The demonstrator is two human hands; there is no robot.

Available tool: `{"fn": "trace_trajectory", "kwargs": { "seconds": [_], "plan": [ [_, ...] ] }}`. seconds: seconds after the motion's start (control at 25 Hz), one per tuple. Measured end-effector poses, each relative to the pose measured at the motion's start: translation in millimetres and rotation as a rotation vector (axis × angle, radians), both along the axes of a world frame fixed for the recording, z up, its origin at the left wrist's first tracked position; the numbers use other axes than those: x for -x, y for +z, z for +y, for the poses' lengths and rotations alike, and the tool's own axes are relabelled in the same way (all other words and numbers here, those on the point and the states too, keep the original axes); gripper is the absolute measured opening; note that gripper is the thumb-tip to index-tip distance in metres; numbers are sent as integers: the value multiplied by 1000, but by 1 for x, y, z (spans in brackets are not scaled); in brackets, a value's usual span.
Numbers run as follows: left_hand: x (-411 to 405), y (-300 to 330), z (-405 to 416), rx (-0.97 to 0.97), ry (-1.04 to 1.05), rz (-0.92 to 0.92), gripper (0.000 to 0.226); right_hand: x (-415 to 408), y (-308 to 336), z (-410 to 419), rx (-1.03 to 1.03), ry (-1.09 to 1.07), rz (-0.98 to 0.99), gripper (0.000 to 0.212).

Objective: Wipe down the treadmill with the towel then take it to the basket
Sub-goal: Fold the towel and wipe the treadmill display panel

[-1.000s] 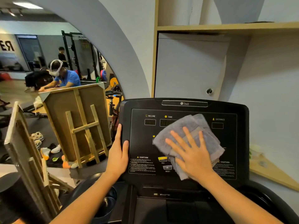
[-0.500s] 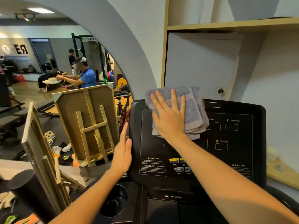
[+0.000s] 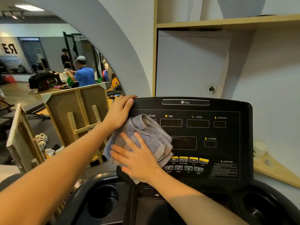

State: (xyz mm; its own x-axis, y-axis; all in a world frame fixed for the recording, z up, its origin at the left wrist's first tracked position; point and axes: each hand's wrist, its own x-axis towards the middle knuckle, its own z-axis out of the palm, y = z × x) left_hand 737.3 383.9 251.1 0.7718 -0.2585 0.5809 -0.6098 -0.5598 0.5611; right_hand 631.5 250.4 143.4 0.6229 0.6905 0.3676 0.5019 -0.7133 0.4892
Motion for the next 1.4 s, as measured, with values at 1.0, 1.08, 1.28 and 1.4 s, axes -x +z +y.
{"fn": "trace_trajectory", "kwargs": {
  "seconds": [1.0, 1.08, 1.28, 1.4],
  "plan": [
    [13, -20, -29, -20, 313, -112, 39, 113, -44, -267, -47, -270, -17, 63],
    [14, -19, -30, -21, 330, -116, 38, 121, -49, -290, -59, -302, -53, 61],
    [19, -20, -34, -1, 346, -102, 38, 117, -61, -315, -242, -490, -147, 72],
    [28, -25, -37, 37, 362, -72, 41, 96, -49, -311, -439, -557, -169, 70]
  ]
}}
